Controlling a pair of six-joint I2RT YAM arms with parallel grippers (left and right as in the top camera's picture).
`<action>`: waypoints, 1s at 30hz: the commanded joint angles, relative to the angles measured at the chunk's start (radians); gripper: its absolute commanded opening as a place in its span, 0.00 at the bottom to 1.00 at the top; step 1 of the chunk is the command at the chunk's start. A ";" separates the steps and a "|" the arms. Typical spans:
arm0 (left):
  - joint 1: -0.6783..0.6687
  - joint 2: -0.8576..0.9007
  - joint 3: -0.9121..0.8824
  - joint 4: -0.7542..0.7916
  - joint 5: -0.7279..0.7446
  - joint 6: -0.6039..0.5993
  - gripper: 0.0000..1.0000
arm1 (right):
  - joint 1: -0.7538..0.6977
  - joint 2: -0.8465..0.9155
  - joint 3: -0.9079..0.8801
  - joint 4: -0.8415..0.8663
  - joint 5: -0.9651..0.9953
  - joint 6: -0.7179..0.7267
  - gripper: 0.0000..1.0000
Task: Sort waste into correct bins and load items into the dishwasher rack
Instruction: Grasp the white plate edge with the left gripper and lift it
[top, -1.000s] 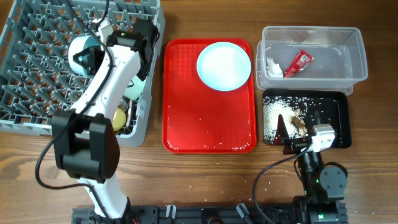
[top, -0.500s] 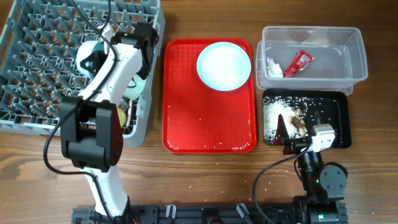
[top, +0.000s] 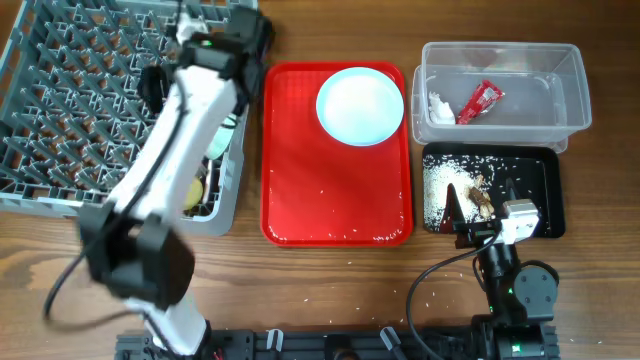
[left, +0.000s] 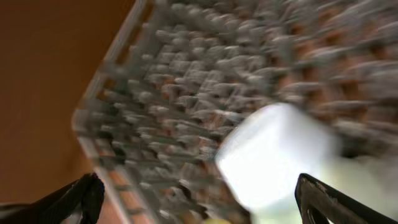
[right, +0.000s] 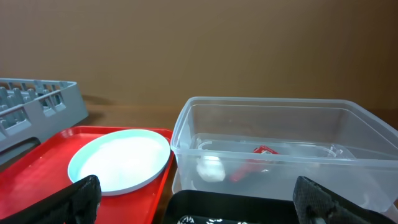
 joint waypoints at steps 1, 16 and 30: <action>-0.027 -0.172 0.039 0.006 0.523 -0.006 1.00 | -0.004 -0.009 -0.003 0.004 -0.009 0.005 1.00; -0.181 0.277 -0.005 0.387 0.947 -0.243 0.69 | -0.004 -0.009 -0.003 0.004 -0.009 0.005 1.00; -0.182 0.368 -0.005 0.145 0.778 -0.129 0.04 | -0.004 -0.009 -0.003 0.004 -0.009 0.006 1.00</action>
